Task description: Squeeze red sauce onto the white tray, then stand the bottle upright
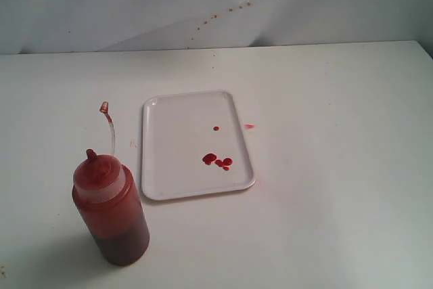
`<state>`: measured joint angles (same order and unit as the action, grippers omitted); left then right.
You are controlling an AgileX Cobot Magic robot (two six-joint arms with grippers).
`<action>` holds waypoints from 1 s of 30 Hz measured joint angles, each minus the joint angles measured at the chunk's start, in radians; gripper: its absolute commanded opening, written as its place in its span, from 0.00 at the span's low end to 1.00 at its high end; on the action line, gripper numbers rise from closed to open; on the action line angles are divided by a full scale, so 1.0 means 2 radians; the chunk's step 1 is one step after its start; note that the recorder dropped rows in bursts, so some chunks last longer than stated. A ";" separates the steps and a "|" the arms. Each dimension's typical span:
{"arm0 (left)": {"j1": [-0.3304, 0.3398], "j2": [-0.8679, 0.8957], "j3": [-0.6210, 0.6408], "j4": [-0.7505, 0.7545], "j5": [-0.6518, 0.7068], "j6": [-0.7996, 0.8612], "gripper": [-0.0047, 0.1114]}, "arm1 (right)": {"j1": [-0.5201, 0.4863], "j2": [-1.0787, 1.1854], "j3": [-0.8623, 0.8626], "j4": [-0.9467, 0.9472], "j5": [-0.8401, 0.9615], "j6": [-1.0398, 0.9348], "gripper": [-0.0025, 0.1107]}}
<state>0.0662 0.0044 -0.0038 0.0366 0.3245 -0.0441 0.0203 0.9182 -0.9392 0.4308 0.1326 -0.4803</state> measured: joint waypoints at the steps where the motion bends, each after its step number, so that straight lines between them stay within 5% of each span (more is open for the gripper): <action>1: 0.000 0.000 0.000 0.000 0.000 0.000 0.04 | -0.031 -0.016 0.000 -0.003 0.022 -0.002 0.03; 7: 0.000 0.000 0.000 0.000 0.000 0.000 0.04 | -0.160 -0.123 0.000 -0.082 0.091 -0.017 0.03; 15: 0.000 0.000 0.000 0.000 0.000 0.000 0.04 | -0.180 -0.190 0.001 -0.162 0.187 -0.020 0.03; 21: 0.000 0.000 0.000 0.000 0.000 0.000 0.04 | -0.181 -0.281 0.231 -0.207 -0.027 0.085 0.03; 30: 0.000 0.000 0.000 0.000 0.000 0.001 0.04 | -0.181 -0.354 0.451 -0.218 -0.080 0.151 0.03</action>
<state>0.0662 0.0044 -0.0038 0.0366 0.3245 -0.0423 -0.3420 0.2096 -0.0365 -0.0055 -0.0272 -0.1787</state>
